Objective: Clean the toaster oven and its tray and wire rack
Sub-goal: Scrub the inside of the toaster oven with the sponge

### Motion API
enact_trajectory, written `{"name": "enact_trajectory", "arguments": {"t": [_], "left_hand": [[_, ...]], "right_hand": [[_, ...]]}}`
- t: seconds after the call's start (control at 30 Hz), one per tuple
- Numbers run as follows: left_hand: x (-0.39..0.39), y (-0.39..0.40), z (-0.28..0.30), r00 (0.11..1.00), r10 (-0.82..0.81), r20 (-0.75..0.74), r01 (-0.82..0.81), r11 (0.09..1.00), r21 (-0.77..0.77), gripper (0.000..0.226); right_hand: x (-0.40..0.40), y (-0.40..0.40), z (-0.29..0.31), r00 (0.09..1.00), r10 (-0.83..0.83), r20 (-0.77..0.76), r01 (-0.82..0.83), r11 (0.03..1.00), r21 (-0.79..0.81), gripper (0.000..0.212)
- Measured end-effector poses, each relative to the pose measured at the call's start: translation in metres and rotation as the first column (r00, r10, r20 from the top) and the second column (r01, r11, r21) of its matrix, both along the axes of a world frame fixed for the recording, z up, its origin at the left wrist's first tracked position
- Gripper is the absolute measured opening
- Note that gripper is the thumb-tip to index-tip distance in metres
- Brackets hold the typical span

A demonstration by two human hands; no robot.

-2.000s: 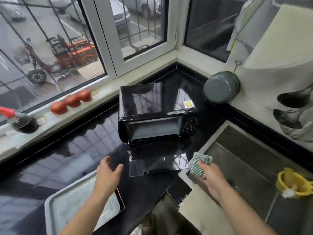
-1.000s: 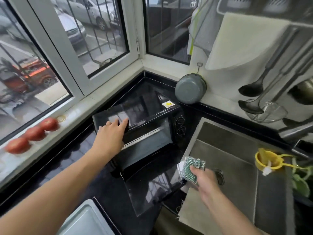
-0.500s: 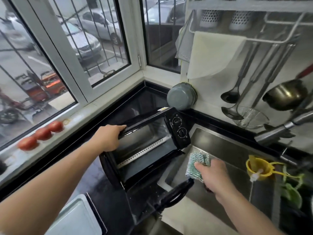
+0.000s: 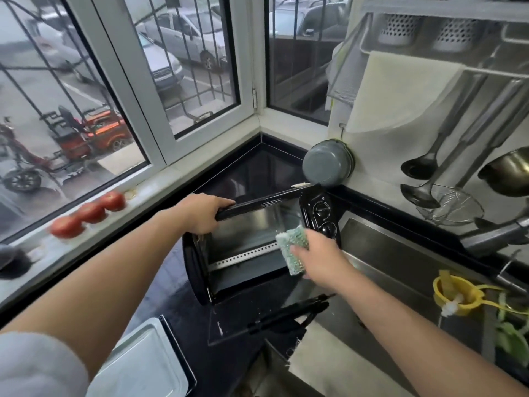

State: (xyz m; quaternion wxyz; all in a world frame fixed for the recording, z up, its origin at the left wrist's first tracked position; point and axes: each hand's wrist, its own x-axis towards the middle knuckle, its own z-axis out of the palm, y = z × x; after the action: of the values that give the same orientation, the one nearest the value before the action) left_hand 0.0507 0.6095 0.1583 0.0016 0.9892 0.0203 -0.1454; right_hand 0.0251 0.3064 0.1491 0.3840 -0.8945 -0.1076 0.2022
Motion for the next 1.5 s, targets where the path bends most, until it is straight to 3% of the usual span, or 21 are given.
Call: {"name": "enact_trajectory", "arguments": {"t": [0.07, 0.1, 0.2, 0.27, 0.33, 0.4, 0.5, 0.53, 0.63, 0.73, 0.8, 0.97, 1.1, 1.23, 1.4, 1.5], "left_hand": [[0.003, 0.008, 0.0, 1.0, -0.01, 0.014, 0.01, 0.999, -0.033, 0.074], [0.005, 0.011, 0.0, 1.0, -0.011, 0.017, 0.012, 0.999, -0.053, 0.073], [0.013, 0.02, 0.001, 0.999, -0.044, 0.003, 0.044, 0.996, -0.078, 0.076], [0.02, 0.027, 0.003, 0.998, -0.066, -0.01, 0.065, 0.994, -0.092, 0.076], [0.026, 0.035, 0.003, 0.997, -0.078, -0.029, 0.074, 0.991, -0.108, 0.077], [0.032, 0.041, 0.0, 0.994, -0.112, -0.016, 0.109, 0.989, -0.101, 0.084], [0.037, 0.049, -0.006, 0.985, -0.171, 0.003, 0.171, 0.98, -0.104, 0.085], [0.039, 0.051, -0.007, 0.983, -0.183, 0.006, 0.182, 0.976, -0.117, 0.084], [0.044, 0.058, -0.011, 0.986, -0.169, 0.002, 0.167, 0.976, -0.142, 0.073], [0.047, 0.062, -0.012, 0.993, -0.114, -0.014, 0.11, 0.978, -0.177, 0.064], [0.046, 0.065, -0.012, 0.996, -0.09, -0.006, 0.087, 0.977, -0.195, 0.066], [0.038, 0.065, -0.007, 0.998, -0.001, -0.064, -0.016, 0.962, -0.273, 0.096], [0.033, 0.061, -0.006, 0.996, 0.077, -0.04, -0.086, 0.943, -0.32, 0.086], [0.029, 0.058, -0.009, 0.991, 0.136, -0.007, -0.13, 0.929, -0.346, 0.076], [0.027, 0.058, -0.012, 0.987, 0.163, 0.01, -0.147, 0.916, -0.374, 0.075], [0.021, 0.057, -0.018, 0.98, 0.192, 0.05, -0.155, 0.896, -0.416, 0.072]], "right_hand": [[0.007, 0.01, 0.003, 0.97, -0.098, -0.225, 0.14, 0.974, 0.181, 0.013], [0.011, 0.015, 0.004, 0.963, -0.102, -0.249, 0.151, 0.971, 0.186, 0.014], [0.02, 0.028, 0.0, 0.993, -0.034, -0.112, 0.027, 0.998, -0.062, 0.031], [0.015, 0.038, -0.008, 0.997, 0.069, -0.029, -0.074, 0.968, -0.24, 0.019], [0.003, 0.042, -0.024, 0.99, 0.13, 0.053, -0.107, 0.942, -0.319, 0.004], [-0.005, 0.04, -0.037, 0.99, 0.091, 0.106, -0.066, 0.974, -0.217, 0.005], [0.0, 0.051, -0.04, 0.986, -0.141, -0.086, 0.15, 0.982, 0.116, 0.017], [0.003, 0.058, -0.043, 0.976, -0.177, -0.123, 0.194, 0.969, 0.15, 0.02], [0.012, 0.09, -0.049, 0.992, -0.114, -0.051, 0.117, 0.99, 0.081, 0.027], [0.026, 0.122, -0.054, 0.993, -0.078, -0.091, 0.088, 0.99, 0.111, 0.017], [0.034, 0.14, -0.058, 0.99, -0.066, -0.123, 0.081, 0.989, 0.122, 0.013], [0.043, 0.179, -0.071, 0.967, 0.01, -0.254, 0.038, 0.983, 0.182, 0.029], [0.039, 0.191, -0.082, 0.969, 0.105, -0.221, -0.047, 0.966, 0.254, 0.026], [0.044, 0.203, -0.099, 0.99, 0.113, -0.087, -0.098, 0.983, 0.156, 0.038], [0.076, 0.228, -0.124, 0.984, 0.12, -0.134, -0.111, 0.991, 0.069, 0.022], [0.091, 0.242, -0.14, 0.979, 0.143, -0.142, -0.147, 0.989, -0.017, 0.033]]}}
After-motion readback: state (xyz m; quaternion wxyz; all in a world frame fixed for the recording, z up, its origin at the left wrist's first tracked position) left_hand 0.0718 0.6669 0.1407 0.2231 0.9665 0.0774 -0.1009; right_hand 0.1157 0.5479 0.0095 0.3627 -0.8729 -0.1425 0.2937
